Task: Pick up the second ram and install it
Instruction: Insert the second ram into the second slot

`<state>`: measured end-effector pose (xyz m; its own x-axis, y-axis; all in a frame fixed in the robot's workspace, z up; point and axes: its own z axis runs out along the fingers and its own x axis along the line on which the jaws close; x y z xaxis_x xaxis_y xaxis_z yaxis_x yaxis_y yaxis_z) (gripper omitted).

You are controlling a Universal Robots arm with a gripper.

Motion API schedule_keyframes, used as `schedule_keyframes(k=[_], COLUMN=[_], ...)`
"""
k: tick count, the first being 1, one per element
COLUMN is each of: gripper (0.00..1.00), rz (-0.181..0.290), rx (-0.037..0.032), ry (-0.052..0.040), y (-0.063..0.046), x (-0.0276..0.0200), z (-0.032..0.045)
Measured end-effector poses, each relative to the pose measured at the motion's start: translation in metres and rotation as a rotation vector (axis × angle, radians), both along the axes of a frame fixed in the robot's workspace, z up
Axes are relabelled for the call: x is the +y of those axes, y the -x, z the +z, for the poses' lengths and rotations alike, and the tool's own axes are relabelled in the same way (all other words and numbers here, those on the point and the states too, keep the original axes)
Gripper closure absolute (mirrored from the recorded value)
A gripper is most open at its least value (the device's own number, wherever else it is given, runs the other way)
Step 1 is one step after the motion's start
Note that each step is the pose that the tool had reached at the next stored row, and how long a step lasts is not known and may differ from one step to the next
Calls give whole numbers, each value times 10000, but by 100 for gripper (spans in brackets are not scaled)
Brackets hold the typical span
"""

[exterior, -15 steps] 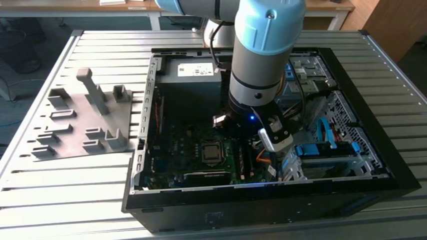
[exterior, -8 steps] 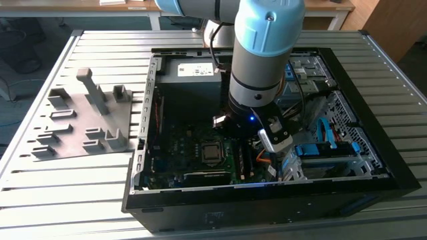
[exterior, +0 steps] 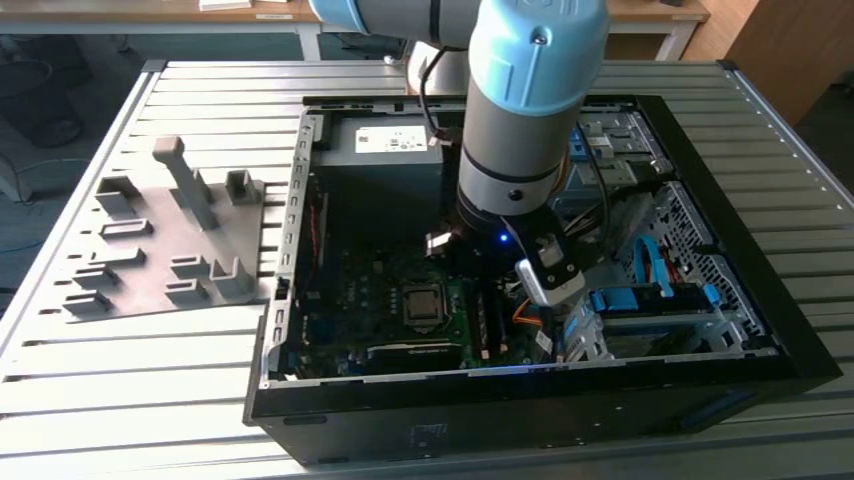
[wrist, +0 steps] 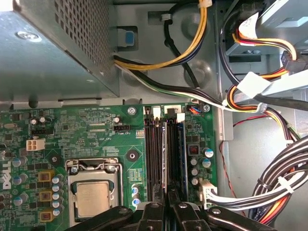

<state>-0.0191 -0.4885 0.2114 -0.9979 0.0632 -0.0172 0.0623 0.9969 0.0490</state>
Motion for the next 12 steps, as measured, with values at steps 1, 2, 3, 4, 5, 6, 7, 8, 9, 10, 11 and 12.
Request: schedule_keyframes(k=[1, 2, 3, 4, 5, 6, 7, 8, 9, 10, 11, 12], gripper=[86, 86, 86, 86, 86, 86, 86, 86, 85, 85, 85, 79], rz=[0, 0, 0, 0, 0, 0, -1, -1, 0, 0, 0, 0], rx=[0, 1, 1, 1, 1, 1, 0, 1, 1, 0, 0, 0], ry=[1, 2, 3, 4, 3, 2, 2, 2, 2, 2, 1, 2], y=[0, 0, 0, 0, 0, 0, 0, 0, 0, 0, 0, 0], x=[0, 0, 0, 0, 0, 0, 0, 0, 0, 0, 0, 0], z=[-4, -7, -8, -8, -9, -10, -10, -11, -11, -12, -12, -13])
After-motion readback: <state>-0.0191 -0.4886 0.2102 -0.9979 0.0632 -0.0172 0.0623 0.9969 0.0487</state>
